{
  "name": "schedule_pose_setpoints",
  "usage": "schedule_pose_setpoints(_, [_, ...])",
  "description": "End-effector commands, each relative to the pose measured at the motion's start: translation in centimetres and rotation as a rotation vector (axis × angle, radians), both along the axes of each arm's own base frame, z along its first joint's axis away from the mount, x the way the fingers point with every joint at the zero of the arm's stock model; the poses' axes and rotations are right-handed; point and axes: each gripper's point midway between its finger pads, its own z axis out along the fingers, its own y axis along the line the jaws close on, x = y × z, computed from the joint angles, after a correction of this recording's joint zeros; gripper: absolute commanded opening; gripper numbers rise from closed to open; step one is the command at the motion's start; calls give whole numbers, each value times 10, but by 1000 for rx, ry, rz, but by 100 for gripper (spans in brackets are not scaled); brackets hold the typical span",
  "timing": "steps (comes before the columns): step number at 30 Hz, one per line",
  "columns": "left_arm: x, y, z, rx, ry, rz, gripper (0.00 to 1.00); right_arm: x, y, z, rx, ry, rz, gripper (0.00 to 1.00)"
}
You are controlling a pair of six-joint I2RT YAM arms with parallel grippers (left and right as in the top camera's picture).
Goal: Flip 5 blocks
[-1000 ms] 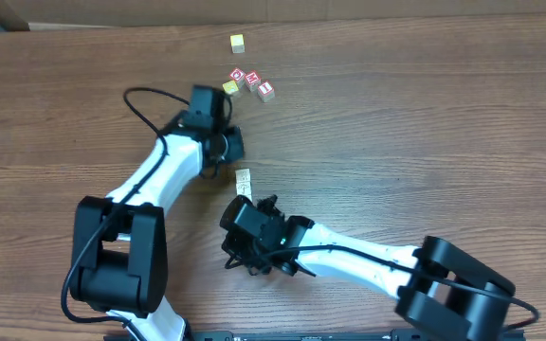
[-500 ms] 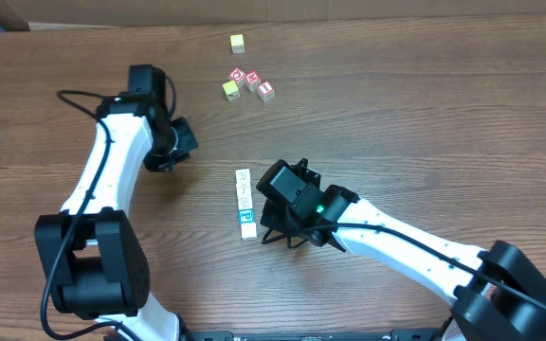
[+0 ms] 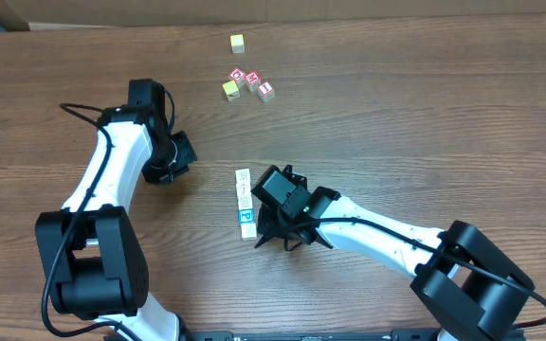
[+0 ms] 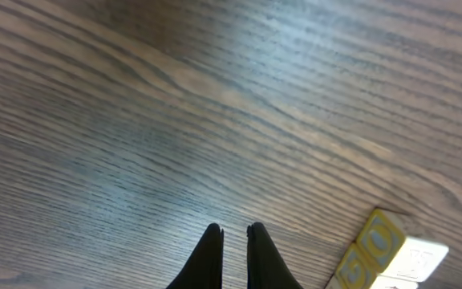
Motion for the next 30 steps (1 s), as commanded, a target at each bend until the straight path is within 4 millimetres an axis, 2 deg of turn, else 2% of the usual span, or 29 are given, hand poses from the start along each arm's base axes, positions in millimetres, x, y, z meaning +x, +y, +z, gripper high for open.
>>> schedule_pose_setpoints(1, [-5, -1, -2, 1, -2, -29, 6, -12, 11, -5, 19, 5, 96, 4])
schedule_pose_setpoints(30, [-5, -1, -6, 2, -9, -48, 5, -9, 18, -4, 33, -31, 141, 4])
